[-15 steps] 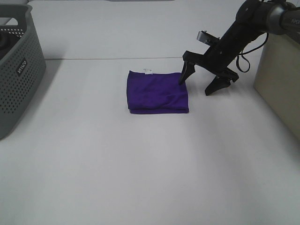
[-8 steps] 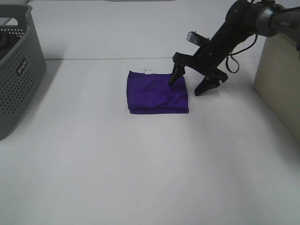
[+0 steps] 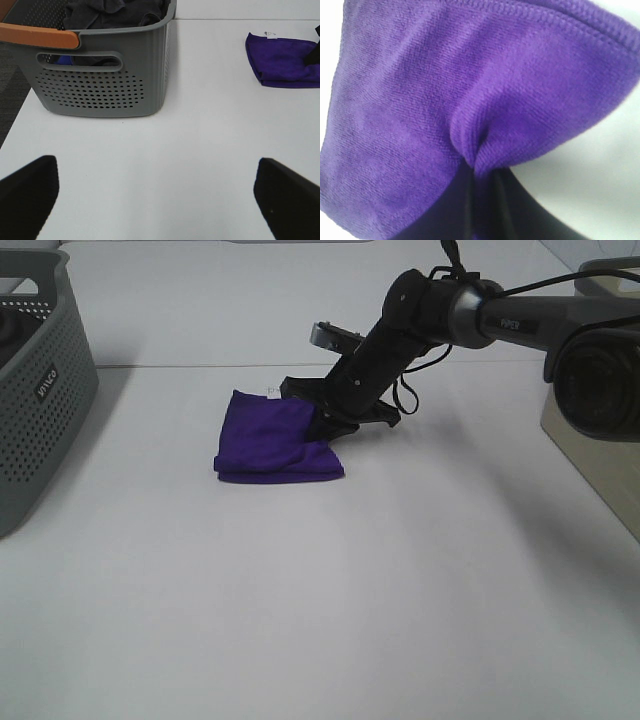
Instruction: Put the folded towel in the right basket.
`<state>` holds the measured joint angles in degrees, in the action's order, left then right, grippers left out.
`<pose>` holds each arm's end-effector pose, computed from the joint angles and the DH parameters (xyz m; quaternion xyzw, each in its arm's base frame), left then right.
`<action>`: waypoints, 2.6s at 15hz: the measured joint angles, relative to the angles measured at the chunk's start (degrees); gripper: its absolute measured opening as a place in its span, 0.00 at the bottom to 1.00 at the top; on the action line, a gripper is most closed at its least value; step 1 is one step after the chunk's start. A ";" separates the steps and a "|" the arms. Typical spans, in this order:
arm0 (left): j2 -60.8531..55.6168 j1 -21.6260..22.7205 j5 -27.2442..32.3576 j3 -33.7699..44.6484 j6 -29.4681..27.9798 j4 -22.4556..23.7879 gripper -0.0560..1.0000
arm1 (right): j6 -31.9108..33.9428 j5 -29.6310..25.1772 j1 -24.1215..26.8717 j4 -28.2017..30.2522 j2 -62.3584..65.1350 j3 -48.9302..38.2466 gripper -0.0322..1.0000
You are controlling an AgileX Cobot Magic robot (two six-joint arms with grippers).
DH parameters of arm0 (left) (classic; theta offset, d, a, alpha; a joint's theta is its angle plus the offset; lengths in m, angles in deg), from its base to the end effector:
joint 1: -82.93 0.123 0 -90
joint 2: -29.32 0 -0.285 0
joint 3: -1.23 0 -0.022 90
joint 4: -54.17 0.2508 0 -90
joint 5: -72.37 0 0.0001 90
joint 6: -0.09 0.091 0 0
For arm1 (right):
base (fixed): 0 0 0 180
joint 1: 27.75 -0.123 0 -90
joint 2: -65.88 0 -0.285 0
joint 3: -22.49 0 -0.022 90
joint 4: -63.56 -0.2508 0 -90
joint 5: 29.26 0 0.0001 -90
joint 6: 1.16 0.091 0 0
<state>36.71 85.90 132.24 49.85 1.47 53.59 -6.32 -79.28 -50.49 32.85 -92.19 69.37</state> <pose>-0.0051 -0.0011 0.2783 -0.0116 0.8474 0.0151 0.5306 0.4833 0.2412 0.0822 -0.0986 0.9558 0.2493 0.1207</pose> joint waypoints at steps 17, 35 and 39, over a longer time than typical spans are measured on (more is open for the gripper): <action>0.00 0.00 0.00 0.00 0.00 0.00 0.99 | 4.41 -19.48 18.51 36.10 42.91 3.50 0.10; 0.00 0.00 0.00 0.00 0.00 0.00 0.99 | -6.70 -18.85 40.51 17.30 39.82 -19.31 0.96; 0.00 0.00 0.00 0.00 0.00 0.00 0.99 | -4.64 -19.48 35.64 20.05 39.65 -11.80 0.96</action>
<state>36.71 85.90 132.24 49.85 1.47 53.59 -10.96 -98.76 -14.85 52.90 -52.54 57.57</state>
